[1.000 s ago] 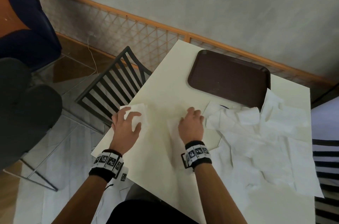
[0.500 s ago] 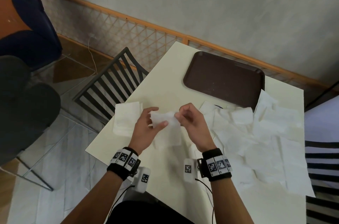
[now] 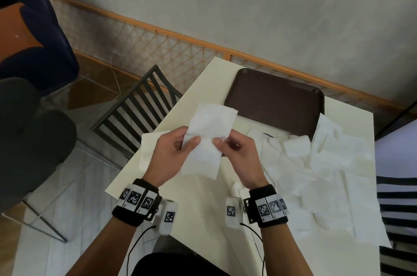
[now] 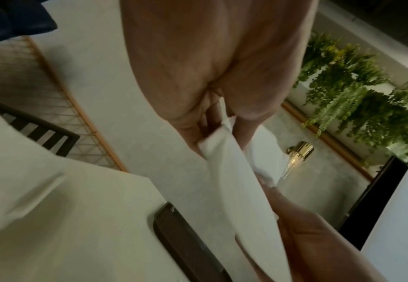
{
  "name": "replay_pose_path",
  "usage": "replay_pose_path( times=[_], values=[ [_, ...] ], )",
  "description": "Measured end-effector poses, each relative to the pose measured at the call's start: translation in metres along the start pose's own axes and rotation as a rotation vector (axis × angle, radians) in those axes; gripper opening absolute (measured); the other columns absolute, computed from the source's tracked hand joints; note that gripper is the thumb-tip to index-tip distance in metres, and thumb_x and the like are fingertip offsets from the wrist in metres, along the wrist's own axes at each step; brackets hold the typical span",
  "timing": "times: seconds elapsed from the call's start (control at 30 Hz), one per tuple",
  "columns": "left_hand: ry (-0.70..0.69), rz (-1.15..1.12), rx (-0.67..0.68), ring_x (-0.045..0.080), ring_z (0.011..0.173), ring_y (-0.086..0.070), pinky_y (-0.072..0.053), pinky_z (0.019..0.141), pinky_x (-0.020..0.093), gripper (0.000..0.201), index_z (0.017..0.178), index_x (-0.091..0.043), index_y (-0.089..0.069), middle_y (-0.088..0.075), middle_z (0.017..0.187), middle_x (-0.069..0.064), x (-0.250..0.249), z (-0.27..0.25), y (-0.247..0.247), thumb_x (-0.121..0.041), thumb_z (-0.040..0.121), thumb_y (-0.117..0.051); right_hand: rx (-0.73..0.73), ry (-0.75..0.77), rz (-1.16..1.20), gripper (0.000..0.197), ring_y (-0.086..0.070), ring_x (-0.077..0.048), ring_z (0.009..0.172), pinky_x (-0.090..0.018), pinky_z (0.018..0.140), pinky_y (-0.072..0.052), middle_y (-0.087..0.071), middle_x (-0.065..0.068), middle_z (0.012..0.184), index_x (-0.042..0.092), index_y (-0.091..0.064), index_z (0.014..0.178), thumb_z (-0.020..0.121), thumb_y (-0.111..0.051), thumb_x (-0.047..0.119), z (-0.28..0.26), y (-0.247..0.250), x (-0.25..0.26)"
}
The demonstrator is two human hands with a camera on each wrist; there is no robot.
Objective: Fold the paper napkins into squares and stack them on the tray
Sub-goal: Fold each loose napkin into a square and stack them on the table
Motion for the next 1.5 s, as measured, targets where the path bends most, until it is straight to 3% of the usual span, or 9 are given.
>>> replay_pose_path(
  times=[0.27,0.43,0.57,0.73,0.83,1.0,1.2,1.33,1.5],
  values=[
    [-0.117,-0.150,0.060,0.036,0.091,-0.064,-0.051,0.075,0.035,0.026,0.099,0.003,-0.069,-0.067,0.101,0.028,-0.021,0.007,0.008,0.014,0.107,-0.047,-0.002,0.058,0.251,0.042,-0.067,-0.028,0.102,-0.031,0.082,-0.051,-0.074,-0.004,0.110,0.017,-0.087,0.081,0.092,-0.063,-0.016,0.004,0.001,0.016],
    [-0.114,-0.199,0.072,0.052,0.103,-0.058,-0.050,0.083,0.045,0.034,0.099,-0.003,-0.072,-0.066,0.106,0.023,-0.029,0.007,0.007,0.011,0.109,-0.043,0.014,0.070,0.346,0.051,-0.070,-0.026,0.097,-0.029,0.078,-0.054,-0.076,-0.009,0.105,0.015,-0.084,0.079,0.102,-0.053,-0.019,0.005,-0.006,0.023],
    [-0.158,-0.093,0.076,0.043,0.090,-0.057,-0.045,0.078,0.043,0.032,0.093,-0.007,-0.075,-0.069,0.092,0.009,-0.034,0.003,0.012,0.002,0.097,-0.044,0.006,0.009,0.347,0.040,-0.064,-0.024,0.090,-0.029,0.072,-0.048,-0.073,-0.011,0.101,0.011,-0.076,0.080,0.100,-0.050,-0.013,0.005,-0.009,0.021],
    [-0.323,0.211,0.159,0.016,0.065,-0.054,-0.038,0.064,0.027,0.028,0.091,-0.014,-0.074,-0.063,0.073,-0.009,-0.048,-0.005,0.015,-0.005,0.088,-0.048,-0.013,0.199,-0.275,0.023,-0.068,-0.021,0.109,-0.033,0.094,-0.051,-0.075,0.004,0.111,0.017,-0.071,0.106,0.106,-0.049,0.023,0.005,-0.029,0.051],
    [-0.404,0.308,0.193,0.008,0.074,-0.063,-0.043,0.072,0.020,0.023,0.091,-0.012,-0.073,-0.067,0.082,-0.017,-0.059,-0.006,0.014,-0.007,0.093,-0.051,-0.027,0.332,-0.746,0.048,-0.060,-0.016,0.111,-0.038,0.094,-0.044,-0.071,0.016,0.109,0.032,-0.067,0.102,0.111,-0.031,0.061,-0.001,-0.062,0.065],
    [-0.450,0.347,0.111,0.010,0.073,-0.064,-0.048,0.071,0.022,0.027,0.084,-0.007,-0.071,-0.068,0.079,-0.007,-0.067,-0.003,0.037,-0.014,0.101,-0.051,0.013,0.387,-0.667,0.032,-0.049,-0.012,0.087,-0.042,0.083,-0.044,-0.050,0.022,0.079,0.038,-0.046,0.088,0.117,-0.037,0.048,0.010,-0.089,0.063],
    [-0.196,0.195,-0.269,0.019,0.065,-0.061,-0.053,0.062,0.033,0.032,0.073,-0.012,-0.065,-0.064,0.068,0.002,-0.033,0.006,0.097,-0.022,0.102,-0.072,-0.007,0.197,-0.402,0.033,-0.053,-0.009,0.075,-0.031,0.071,-0.046,-0.054,0.014,0.074,0.025,-0.048,0.085,0.116,-0.055,0.029,0.026,-0.090,0.038],
    [-0.088,0.225,-0.276,0.027,0.079,-0.071,-0.063,0.066,0.045,0.022,0.085,-0.017,-0.064,-0.070,0.085,0.002,-0.004,0.013,0.114,-0.023,0.094,-0.083,0.076,0.006,-0.127,0.019,-0.069,-0.011,0.073,-0.031,0.071,-0.062,-0.072,-0.001,0.085,0.021,-0.045,0.116,0.112,-0.063,0.027,0.029,-0.120,0.011],
    [0.152,0.488,-0.229,0.021,0.089,-0.066,-0.058,0.076,0.034,0.031,0.104,-0.031,-0.061,-0.065,0.094,-0.007,0.089,0.038,0.131,-0.025,0.088,-0.088,0.132,-0.125,-0.365,0.015,-0.074,-0.019,0.073,-0.033,0.073,-0.066,-0.074,-0.008,0.091,0.017,-0.054,0.108,0.107,-0.062,0.005,0.049,-0.150,-0.063]
  ],
)
Point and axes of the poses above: each hand's wrist, its own z-axis towards the middle knuckle, its own y-axis out of the back of the hand, x = y × z, the point moved 8 cm from there along z, towards the middle knuckle
